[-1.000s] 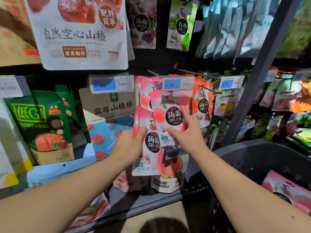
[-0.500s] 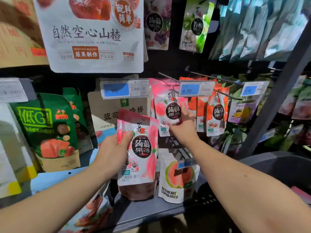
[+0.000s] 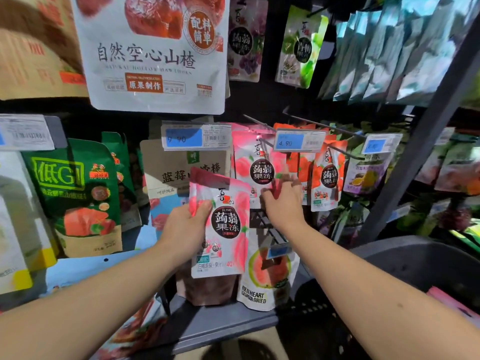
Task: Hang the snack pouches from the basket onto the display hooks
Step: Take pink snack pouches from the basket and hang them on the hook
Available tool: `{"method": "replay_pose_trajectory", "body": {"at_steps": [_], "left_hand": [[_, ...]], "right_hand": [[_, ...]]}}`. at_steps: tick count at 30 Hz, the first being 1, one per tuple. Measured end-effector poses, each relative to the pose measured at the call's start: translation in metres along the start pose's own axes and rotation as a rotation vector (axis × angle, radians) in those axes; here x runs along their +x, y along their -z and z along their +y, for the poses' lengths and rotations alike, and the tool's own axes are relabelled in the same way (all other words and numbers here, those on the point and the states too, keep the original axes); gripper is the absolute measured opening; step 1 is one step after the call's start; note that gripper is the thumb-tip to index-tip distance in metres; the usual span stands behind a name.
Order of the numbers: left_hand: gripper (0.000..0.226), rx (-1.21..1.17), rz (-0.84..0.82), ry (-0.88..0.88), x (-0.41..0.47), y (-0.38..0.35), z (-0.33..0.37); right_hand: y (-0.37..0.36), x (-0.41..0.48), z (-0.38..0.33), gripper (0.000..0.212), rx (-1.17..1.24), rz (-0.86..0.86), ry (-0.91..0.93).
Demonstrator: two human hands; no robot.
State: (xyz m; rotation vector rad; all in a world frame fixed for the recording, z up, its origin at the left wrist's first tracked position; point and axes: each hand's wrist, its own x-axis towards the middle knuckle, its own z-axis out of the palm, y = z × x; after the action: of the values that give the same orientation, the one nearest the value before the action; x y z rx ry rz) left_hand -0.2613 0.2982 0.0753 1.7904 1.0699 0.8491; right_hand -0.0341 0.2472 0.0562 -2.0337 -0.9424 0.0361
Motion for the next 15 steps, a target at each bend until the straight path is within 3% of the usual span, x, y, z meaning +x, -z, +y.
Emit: {"method": "replay_pose_trajectory", "body": {"at_steps": [4, 9, 12, 15], "left_hand": [[0.051, -0.052, -0.004, 0.023, 0.001, -0.020, 0.008], [0.046, -0.156, 0.012, 0.031, -0.009, -0.045, 0.027], [0.042, -0.174, -0.008, 0.024, -0.014, -0.054, 0.031], [0.038, -0.182, -0.041, 0.019, -0.017, -0.059, 0.030]], "right_hand": [[0.034, -0.063, -0.010, 0.063, 0.237, -0.134, 0.002], [0.041, -0.099, -0.006, 0.102, 0.246, -0.346, 0.004], [0.035, -0.101, 0.007, 0.119, 0.232, -0.312, -0.017], [0.047, -0.107, 0.009, 0.118, 0.257, -0.269, -0.002]]}}
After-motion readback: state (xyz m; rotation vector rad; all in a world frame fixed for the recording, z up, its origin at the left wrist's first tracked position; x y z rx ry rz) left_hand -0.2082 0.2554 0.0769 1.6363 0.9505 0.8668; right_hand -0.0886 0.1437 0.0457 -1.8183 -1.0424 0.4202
